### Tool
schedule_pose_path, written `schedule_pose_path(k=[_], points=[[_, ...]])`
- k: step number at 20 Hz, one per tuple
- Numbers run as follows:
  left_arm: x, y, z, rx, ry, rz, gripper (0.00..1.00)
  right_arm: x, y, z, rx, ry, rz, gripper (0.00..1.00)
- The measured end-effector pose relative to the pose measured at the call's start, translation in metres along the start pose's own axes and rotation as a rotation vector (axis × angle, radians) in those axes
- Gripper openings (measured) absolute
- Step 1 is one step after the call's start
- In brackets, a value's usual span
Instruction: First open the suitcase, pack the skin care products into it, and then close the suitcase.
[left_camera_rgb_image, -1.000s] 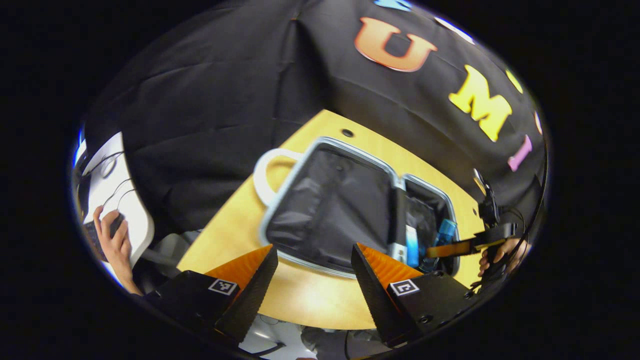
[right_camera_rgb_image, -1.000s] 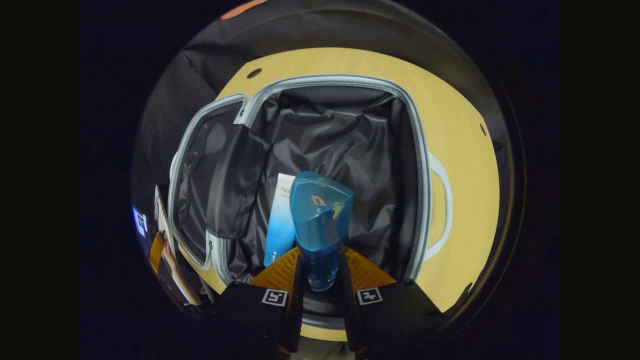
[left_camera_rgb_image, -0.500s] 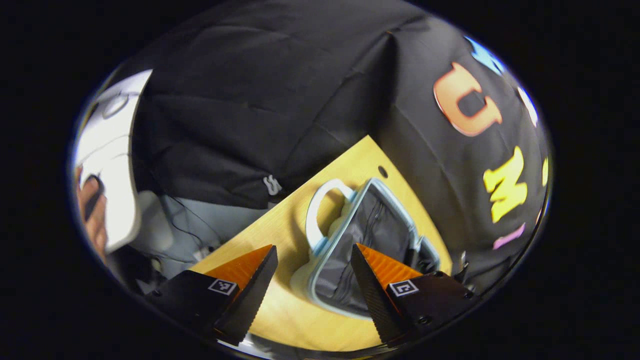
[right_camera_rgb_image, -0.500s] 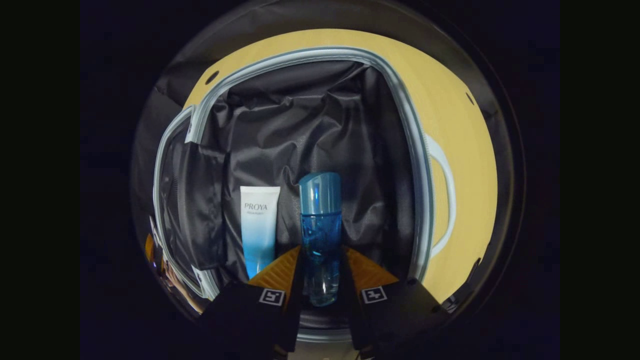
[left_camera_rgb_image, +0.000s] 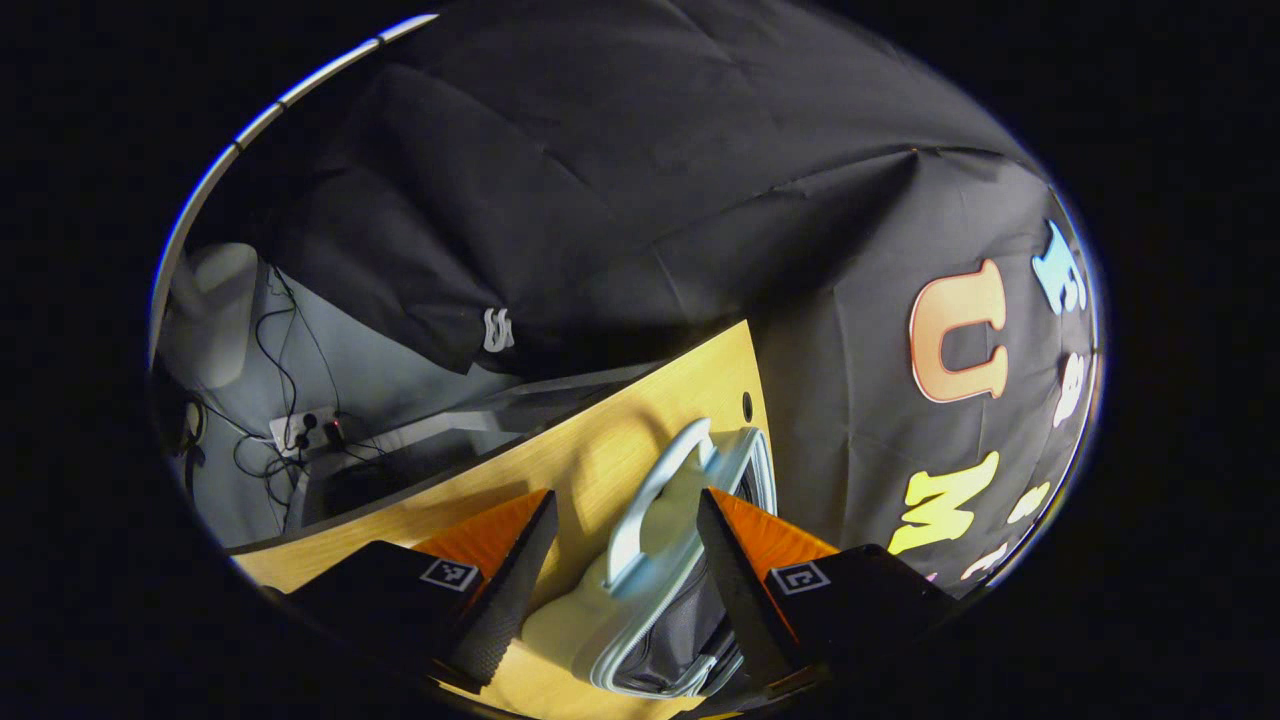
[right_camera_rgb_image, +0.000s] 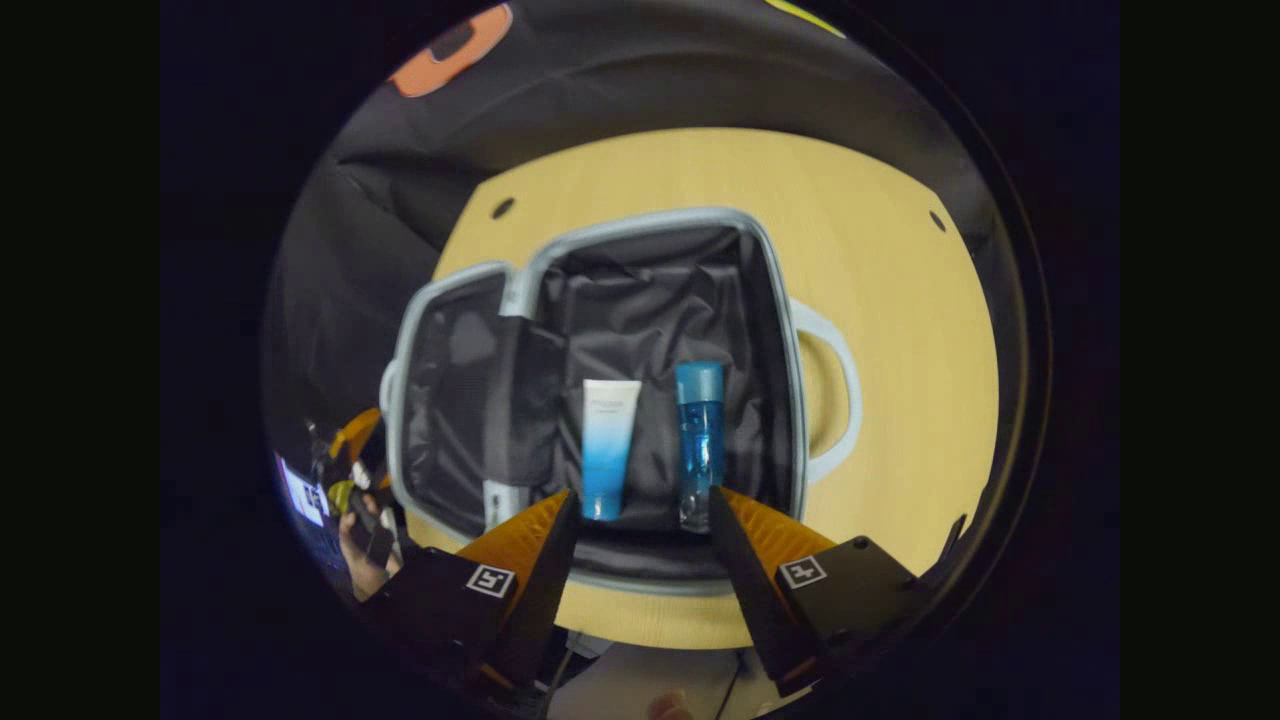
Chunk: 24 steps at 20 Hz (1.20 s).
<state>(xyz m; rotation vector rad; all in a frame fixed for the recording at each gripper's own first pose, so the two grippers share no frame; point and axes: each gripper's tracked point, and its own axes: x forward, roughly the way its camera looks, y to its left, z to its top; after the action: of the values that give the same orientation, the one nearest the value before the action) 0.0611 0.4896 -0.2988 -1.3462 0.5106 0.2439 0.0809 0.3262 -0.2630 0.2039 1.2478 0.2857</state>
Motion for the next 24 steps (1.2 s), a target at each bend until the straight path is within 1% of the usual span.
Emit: schedule_pose_path(k=[1,2,3,4,5,6,7,8,9,10,11,12,13,15,18,19,22,24], points=[[0.002,-0.001,-0.002,-0.004,0.009,-0.016,0.90,-0.023,0.003,0.005,-0.028,-0.065,0.012,0.74],[0.005,-0.002,-0.003,-0.012,0.017,-0.023,0.86,-0.047,0.002,0.013,-0.051,-0.143,0.009,0.73],[0.007,-0.004,-0.005,-0.018,0.027,-0.036,0.94,-0.071,-0.001,0.021,-0.070,-0.220,0.002,0.78],[0.010,-0.007,-0.008,-0.023,0.033,-0.041,0.76,-0.092,-0.004,0.029,-0.083,-0.295,-0.007,0.78],[0.014,-0.007,-0.010,-0.026,0.036,-0.046,0.72,-0.111,-0.010,0.033,-0.101,-0.358,-0.028,0.78],[0.016,-0.008,-0.013,-0.028,0.043,-0.049,0.65,-0.131,-0.018,0.039,-0.120,-0.416,-0.056,0.78],[0.018,-0.007,-0.017,-0.032,0.045,-0.045,0.74,-0.148,-0.024,0.043,-0.139,-0.470,-0.081,0.78],[0.020,-0.009,-0.018,-0.039,0.054,-0.050,0.52,-0.171,-0.029,0.050,-0.150,-0.539,-0.096,0.79],[0.023,-0.005,-0.020,-0.029,0.049,-0.034,0.47,-0.194,-0.030,0.056,-0.155,-0.620,-0.098,0.78],[0.024,-0.001,-0.020,-0.012,0.048,-0.020,0.37,-0.217,-0.036,0.063,-0.165,-0.698,-0.121,0.78],[0.024,0.002,-0.019,0.008,0.039,-0.017,0.31,-0.239,-0.043,0.068,-0.178,-0.775,-0.140,0.79],[0.024,-0.002,-0.018,0.019,0.029,-0.023,0.19,-0.258,-0.046,0.070,-0.202,-0.832,-0.154,0.77],[0.024,-0.007,-0.017,0.023,0.022,-0.032,0.17,-0.274,-0.056,0.070,-0.231,-0.882,-0.197,0.80],[0.017,-0.017,-0.013,0.041,-0.009,-0.056,0.13,-0.303,-0.073,0.061,-0.249,-0.942,-0.242,0.80],[0.003,-0.044,-0.008,0.109,-0.068,-0.100,0.04,-0.332,-0.100,0.048,-0.182,-1.005,-0.272,0.81],[-0.003,-0.057,-0.007,0.139,-0.089,-0.123,0.03,-0.344,-0.109,0.045,-0.165,-1.028,-0.284,0.81],[-0.023,-0.101,-0.007,0.247,-0.158,-0.157,0.03,-0.372,-0.138,0.041,-0.152,-1.092,-0.333,0.81],[-0.040,-0.134,-0.017,0.359,-0.210,-0.149,0.03,-0.385,-0.152,0.036,-0.164,-1.120,-0.345,0.81]])
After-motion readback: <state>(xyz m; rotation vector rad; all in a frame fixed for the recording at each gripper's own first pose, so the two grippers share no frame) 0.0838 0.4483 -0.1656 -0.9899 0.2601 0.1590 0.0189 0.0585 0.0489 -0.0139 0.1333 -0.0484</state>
